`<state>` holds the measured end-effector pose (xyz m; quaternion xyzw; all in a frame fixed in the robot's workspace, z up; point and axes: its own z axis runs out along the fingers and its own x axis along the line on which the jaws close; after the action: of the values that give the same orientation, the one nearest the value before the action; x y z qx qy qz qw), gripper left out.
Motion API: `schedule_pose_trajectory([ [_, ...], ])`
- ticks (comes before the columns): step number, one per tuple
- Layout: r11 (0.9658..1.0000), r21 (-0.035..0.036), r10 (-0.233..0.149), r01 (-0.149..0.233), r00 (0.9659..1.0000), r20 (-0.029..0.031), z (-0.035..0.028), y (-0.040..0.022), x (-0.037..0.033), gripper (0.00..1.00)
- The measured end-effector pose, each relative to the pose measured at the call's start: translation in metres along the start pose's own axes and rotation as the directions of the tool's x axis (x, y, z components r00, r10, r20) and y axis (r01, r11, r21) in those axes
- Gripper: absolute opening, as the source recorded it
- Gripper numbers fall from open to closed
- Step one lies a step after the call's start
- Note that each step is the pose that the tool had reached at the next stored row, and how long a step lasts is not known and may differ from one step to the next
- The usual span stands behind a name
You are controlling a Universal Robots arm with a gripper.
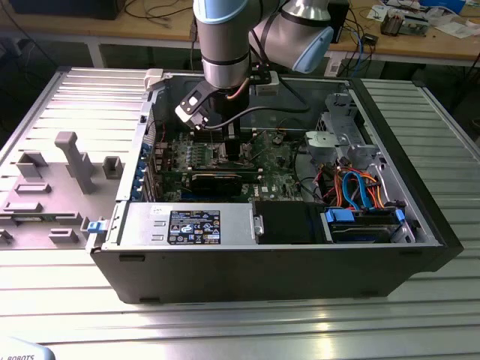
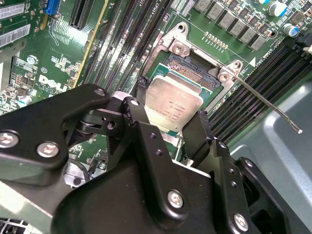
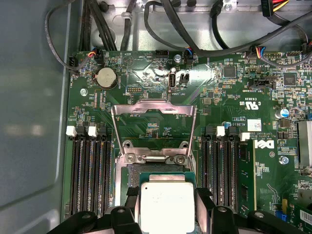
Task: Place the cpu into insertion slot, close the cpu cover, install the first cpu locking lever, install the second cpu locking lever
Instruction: 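Place the cpu into insertion slot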
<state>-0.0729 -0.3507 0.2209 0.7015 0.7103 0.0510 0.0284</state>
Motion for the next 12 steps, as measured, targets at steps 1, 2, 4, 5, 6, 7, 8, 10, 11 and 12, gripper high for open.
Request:
schedule_pose_trajectory([
  [1, 1.0000, 0.0001, 0.000, 0.000, 1.0000, 0.0000, 0.0000, 0.0000, 0.0000, 0.55],
  [2, 1.0000, 0.0000, 0.000, 0.000, 1.0000, 0.0000, 0.0000, 0.0000, 0.0000, 0.55],
  [4, 1.0000, 0.0000, 0.000, 0.000, 1.0000, -0.0001, 0.0003, 0.0000, 0.0000, 0.55],
  [5, 1.0000, 0.0000, 0.000, 0.000, 1.0000, 0.0006, 0.0041, -0.0005, -0.0001, 0.55],
  [6, 1.0000, 0.0001, 0.000, 0.000, 1.0000, 0.0011, 0.0071, -0.0012, -0.0002, 0.55],
  [7, 1.0000, 0.0001, 0.000, 0.000, 1.0000, 0.0010, 0.0071, -0.0012, -0.0001, 0.55],
  [8, 1.0000, 0.0000, 0.000, 0.000, 1.0000, 0.0009, 0.0070, -0.0012, 0.0001, 0.55],
  [10, 1.0000, 0.0000, 0.000, 0.000, 1.0000, 0.0010, 0.0052, -0.0011, 0.0013, 0.55],
  [11, 1.0000, 0.0001, 0.000, 0.000, 1.0000, 0.0011, 0.0053, -0.0010, 0.0027, 0.55],
  [12, 1.0000, 0.0000, 0.000, 0.000, 1.0000, 0.0022, 0.0053, -0.0009, 0.0057, 0.55],
])
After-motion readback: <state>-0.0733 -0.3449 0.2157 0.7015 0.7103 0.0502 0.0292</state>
